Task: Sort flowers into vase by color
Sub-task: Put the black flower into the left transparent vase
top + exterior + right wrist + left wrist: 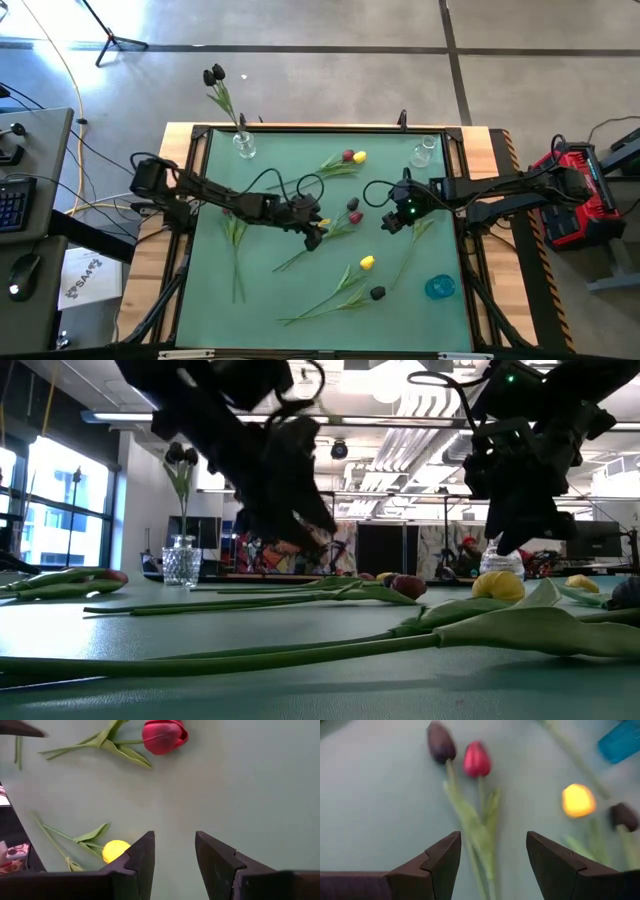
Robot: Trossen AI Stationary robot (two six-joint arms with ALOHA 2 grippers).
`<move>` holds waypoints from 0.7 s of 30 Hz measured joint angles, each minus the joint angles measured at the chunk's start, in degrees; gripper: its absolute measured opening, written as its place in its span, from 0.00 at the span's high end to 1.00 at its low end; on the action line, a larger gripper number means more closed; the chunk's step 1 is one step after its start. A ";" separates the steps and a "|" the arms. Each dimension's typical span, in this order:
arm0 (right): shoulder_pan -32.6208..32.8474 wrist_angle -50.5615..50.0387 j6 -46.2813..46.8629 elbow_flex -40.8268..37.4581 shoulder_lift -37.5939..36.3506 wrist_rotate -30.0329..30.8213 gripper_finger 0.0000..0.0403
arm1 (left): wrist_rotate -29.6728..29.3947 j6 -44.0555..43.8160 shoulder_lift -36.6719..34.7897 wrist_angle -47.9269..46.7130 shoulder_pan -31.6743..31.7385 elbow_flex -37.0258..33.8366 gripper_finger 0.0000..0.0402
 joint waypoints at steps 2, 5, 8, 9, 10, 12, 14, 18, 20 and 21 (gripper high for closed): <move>0.00 0.46 0.04 0.06 0.00 0.00 0.68 | -0.05 -0.13 1.31 0.26 0.29 0.00 0.47; 0.00 1.11 1.26 0.07 0.00 0.00 0.68 | -0.21 -0.41 3.36 0.55 0.93 0.00 0.47; 0.00 1.85 1.52 0.07 0.00 -0.14 0.68 | 0.13 -1.53 5.27 1.24 1.57 0.00 0.47; 0.00 1.95 1.64 0.07 0.00 -0.21 0.68 | 0.74 -1.51 5.78 1.72 1.75 0.00 0.47; 0.00 1.98 1.86 0.07 0.00 -0.18 0.68 | 1.40 -1.52 6.32 2.12 1.97 0.00 0.47; 0.00 2.21 2.58 0.07 0.00 0.12 0.68 | 2.43 -1.69 7.25 3.34 2.25 0.00 0.47; 0.00 2.88 2.60 0.08 0.00 0.23 0.68 | 2.78 -1.68 7.38 3.59 2.37 0.00 0.47; 0.00 4.01 2.32 0.09 0.00 0.25 0.68 | 0.58 -1.63 7.29 3.51 2.70 0.09 0.47; -0.04 4.34 1.87 0.09 0.00 0.28 0.68 | 0.22 -1.64 7.29 3.77 3.07 0.09 0.47; -0.19 4.64 1.52 0.09 0.00 0.33 0.68 | 0.14 -1.66 7.29 3.92 3.25 0.09 0.47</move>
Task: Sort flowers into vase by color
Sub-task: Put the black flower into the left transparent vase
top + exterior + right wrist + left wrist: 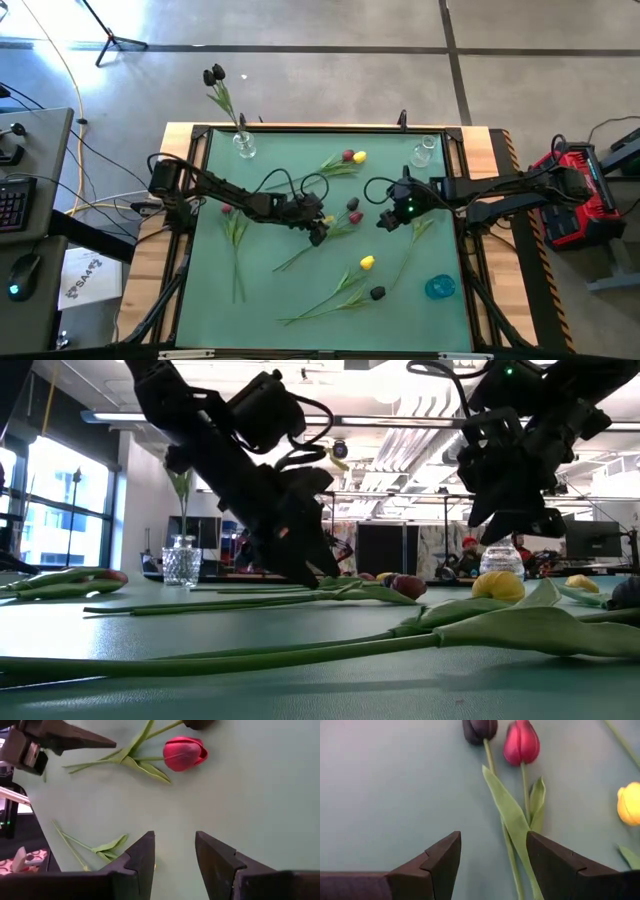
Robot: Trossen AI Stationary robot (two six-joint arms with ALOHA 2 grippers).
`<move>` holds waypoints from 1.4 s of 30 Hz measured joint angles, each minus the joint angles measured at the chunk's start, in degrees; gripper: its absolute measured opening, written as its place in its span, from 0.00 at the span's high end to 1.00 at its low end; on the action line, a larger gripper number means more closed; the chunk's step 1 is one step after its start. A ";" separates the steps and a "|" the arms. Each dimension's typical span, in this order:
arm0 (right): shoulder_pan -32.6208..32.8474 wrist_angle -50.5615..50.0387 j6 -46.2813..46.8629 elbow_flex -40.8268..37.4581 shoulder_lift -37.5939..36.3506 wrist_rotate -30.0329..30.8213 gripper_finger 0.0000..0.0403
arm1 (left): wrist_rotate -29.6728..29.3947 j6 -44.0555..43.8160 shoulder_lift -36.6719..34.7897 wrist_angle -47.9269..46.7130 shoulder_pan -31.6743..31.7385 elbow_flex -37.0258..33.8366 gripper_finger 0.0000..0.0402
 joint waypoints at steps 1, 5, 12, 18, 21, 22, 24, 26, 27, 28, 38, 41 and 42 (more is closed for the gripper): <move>-0.15 0.42 -0.08 0.00 0.00 0.04 0.68 | -0.07 0.02 0.00 -0.01 0.29 0.00 0.47; -1.13 2.62 -0.25 0.00 0.00 0.69 0.68 | -0.43 0.75 0.17 3.05 1.75 -0.02 0.47; -3.23 5.95 -0.28 0.00 0.00 1.15 0.68 | -2.26 3.55 2.23 7.21 4.79 2.56 0.47; -4.11 6.38 0.74 0.00 -0.02 1.21 0.68 | 2.64 5.66 9.10 4.63 7.07 8.98 0.47; -3.63 6.38 2.08 0.00 -0.02 1.22 0.68 | 3.72 7.35 11.05 2.11 7.44 11.93 0.47; -3.36 6.30 2.59 0.00 -0.02 1.20 0.68 | 4.41 8.10 11.24 1.81 7.48 12.48 0.47; -2.98 6.33 2.93 0.00 -0.02 1.20 0.68 | 5.99 9.54 11.23 1.81 7.60 13.05 0.47; -2.64 6.31 3.11 0.00 -0.02 1.21 0.68 | 6.53 10.16 11.21 1.50 7.60 13.26 0.47; -2.54 6.31 3.44 0.00 -0.02 1.38 0.68 | 7.01 10.28 11.21 1.01 7.60 13.29 0.47; -2.54 6.31 3.78 0.00 -0.02 1.63 0.68 | 7.18 10.20 11.21 0.50 7.62 13.29 0.47; -2.72 6.33 4.27 0.00 -0.02 2.47 0.68 | 7.39 10.10 12.68 -1.13 7.34 13.49 0.49; -2.71 6.37 4.29 0.00 -0.02 2.49 0.68 | 6.55 10.69 12.59 -1.23 7.01 13.44 0.56; -2.72 6.33 4.29 0.00 -0.02 2.51 0.68 | 6.55 10.68 12.59 -1.13 6.98 13.42 0.58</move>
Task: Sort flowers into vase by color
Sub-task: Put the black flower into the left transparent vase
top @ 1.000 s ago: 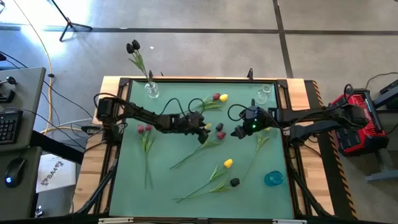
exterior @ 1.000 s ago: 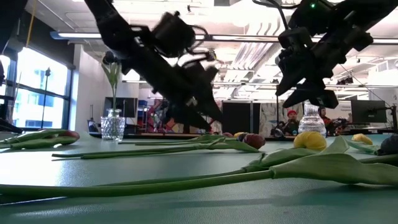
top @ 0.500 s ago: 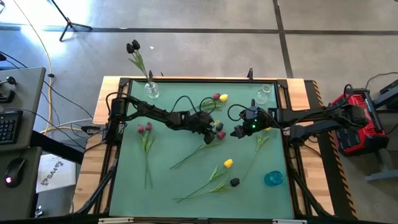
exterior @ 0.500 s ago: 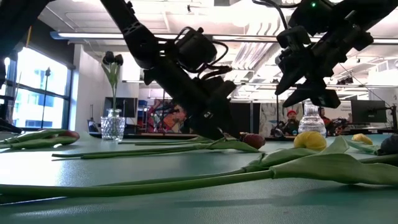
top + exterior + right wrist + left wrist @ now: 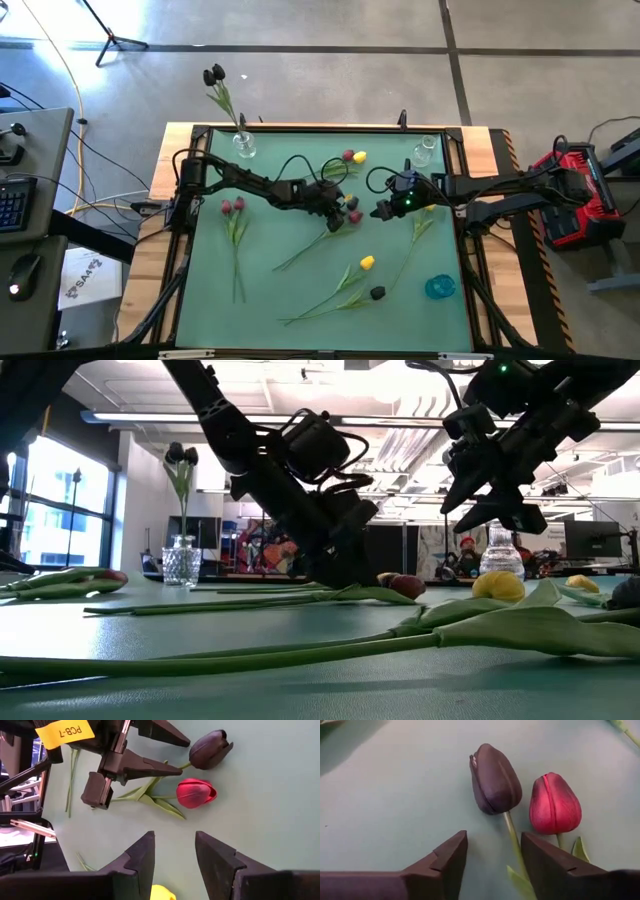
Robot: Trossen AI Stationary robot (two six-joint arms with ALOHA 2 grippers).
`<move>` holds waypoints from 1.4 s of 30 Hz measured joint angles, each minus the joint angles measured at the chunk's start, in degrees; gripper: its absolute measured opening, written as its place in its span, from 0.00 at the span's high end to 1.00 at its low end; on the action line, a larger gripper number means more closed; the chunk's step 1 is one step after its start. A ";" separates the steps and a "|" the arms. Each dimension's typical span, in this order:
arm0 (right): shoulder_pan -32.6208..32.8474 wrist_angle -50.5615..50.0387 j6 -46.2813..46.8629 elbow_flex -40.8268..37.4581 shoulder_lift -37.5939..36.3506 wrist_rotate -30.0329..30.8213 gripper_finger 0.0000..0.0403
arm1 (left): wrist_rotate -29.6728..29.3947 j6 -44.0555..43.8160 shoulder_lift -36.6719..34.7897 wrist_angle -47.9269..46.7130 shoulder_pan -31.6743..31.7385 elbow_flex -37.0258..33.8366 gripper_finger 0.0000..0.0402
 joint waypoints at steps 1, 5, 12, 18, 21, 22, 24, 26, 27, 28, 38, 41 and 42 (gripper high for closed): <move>0.00 0.01 0.00 0.00 0.00 0.00 0.68 | -0.02 0.00 0.00 0.13 -0.12 0.00 0.61; 0.00 0.02 -0.01 0.00 0.00 0.01 0.68 | -0.48 0.40 0.07 -0.39 -0.79 -0.04 0.71; 0.00 0.02 -0.17 0.00 0.00 0.17 0.68 | -1.35 1.80 0.07 -1.21 -0.73 -0.04 0.86; 0.00 0.04 -0.24 0.00 0.00 0.19 0.68 | -0.81 1.37 -1.75 -2.32 -0.68 -0.31 0.99; 0.00 0.04 -0.35 0.00 0.00 0.07 0.68 | -0.78 1.31 -2.86 -2.15 -0.23 -0.31 0.98; 0.00 0.02 -0.35 0.00 0.00 0.08 0.68 | -0.86 1.29 -3.14 -1.72 -0.01 -0.29 0.98; 0.00 0.02 -0.52 0.00 0.00 0.11 0.68 | -0.93 0.34 -4.20 -2.23 0.43 -0.26 0.99; 0.00 0.03 -0.66 0.02 0.00 0.11 0.68 | -1.10 -0.38 -5.45 -1.90 0.80 -0.28 1.00; 0.03 -0.04 -0.68 0.02 0.00 0.12 0.68 | -1.24 -0.47 -6.27 -1.98 0.99 -0.28 1.00; 0.16 -0.04 -0.68 0.02 0.00 0.22 0.68 | -1.22 -0.48 -7.22 -1.58 1.24 -0.28 1.00; 0.15 0.00 -1.57 0.02 0.00 0.63 0.68 | -6.06 1.97 -18.94 -3.14 4.79 -0.15 1.00; 0.15 -0.03 -1.69 0.02 0.00 0.63 0.68 | -6.90 2.32 -21.51 -4.20 6.50 -0.13 1.00; 0.15 0.01 -1.65 0.02 0.00 0.63 0.68 | -6.95 2.40 -22.24 -4.88 7.11 -0.13 1.00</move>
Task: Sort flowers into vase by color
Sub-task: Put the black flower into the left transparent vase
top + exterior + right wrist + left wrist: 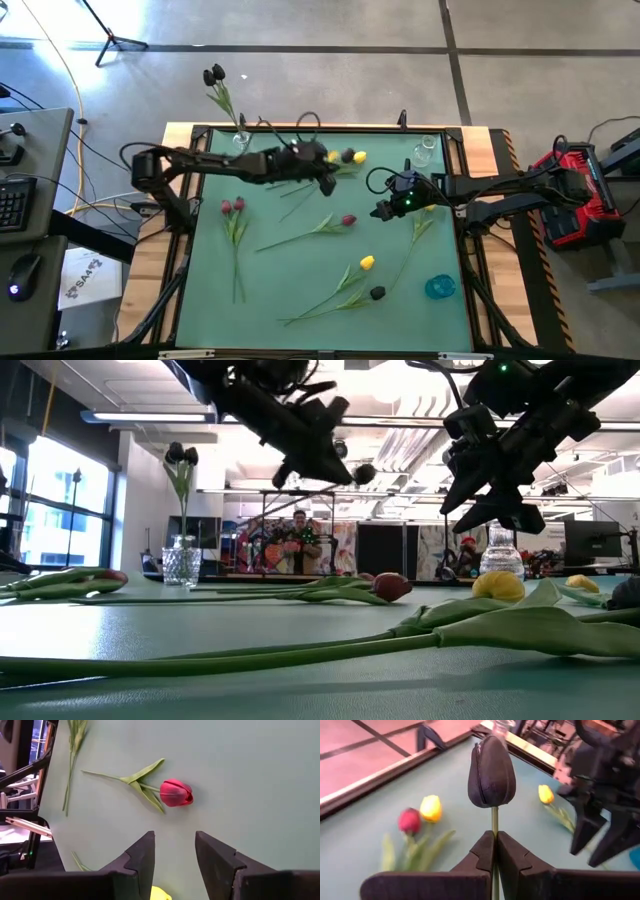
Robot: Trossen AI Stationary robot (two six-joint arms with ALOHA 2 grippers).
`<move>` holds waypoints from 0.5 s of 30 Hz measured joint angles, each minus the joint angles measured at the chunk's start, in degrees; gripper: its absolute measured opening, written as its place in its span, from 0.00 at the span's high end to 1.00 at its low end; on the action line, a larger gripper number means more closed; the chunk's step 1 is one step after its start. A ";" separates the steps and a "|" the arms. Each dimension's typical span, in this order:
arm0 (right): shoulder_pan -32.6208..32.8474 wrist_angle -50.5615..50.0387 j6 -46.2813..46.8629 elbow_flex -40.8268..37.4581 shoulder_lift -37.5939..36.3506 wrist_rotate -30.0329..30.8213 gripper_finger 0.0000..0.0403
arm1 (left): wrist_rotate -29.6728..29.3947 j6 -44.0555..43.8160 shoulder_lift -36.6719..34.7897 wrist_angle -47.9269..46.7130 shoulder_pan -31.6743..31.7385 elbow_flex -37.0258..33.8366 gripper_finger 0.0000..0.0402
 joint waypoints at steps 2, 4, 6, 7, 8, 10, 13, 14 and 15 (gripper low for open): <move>0.01 -0.01 0.06 0.00 0.00 0.00 0.68 | -0.04 0.00 -1.34 -0.09 1.18 0.00 1.00; 0.00 0.01 0.18 0.00 0.00 0.00 0.68 | -0.04 0.01 -2.60 -0.49 2.29 0.00 1.00; 0.08 -0.01 0.36 0.00 0.00 -0.02 0.68 | -0.04 -0.01 -3.77 -1.08 3.33 0.00 1.00; 0.13 -0.01 0.36 0.00 0.00 -0.02 0.68 | -0.04 0.01 -4.35 -1.29 3.81 0.00 1.00; 0.13 -0.01 0.36 0.00 0.00 -0.02 0.68 | -0.04 0.08 -5.07 -1.73 4.37 0.00 1.00; 0.13 -0.01 0.37 0.00 0.00 -0.03 0.68 | -0.24 0.85 -6.44 -2.80 5.38 0.00 1.00; 0.13 -0.01 0.37 0.00 0.00 -0.02 0.68 | -1.68 2.08 -8.93 -5.58 7.15 0.00 1.00; 0.13 -0.01 0.37 0.00 0.00 -0.02 0.68 | -2.49 2.70 -9.89 -6.35 7.79 0.00 1.00; 0.13 -0.01 0.37 0.00 0.00 0.00 0.68 | -3.32 3.28 -10.86 -7.03 8.45 0.00 1.00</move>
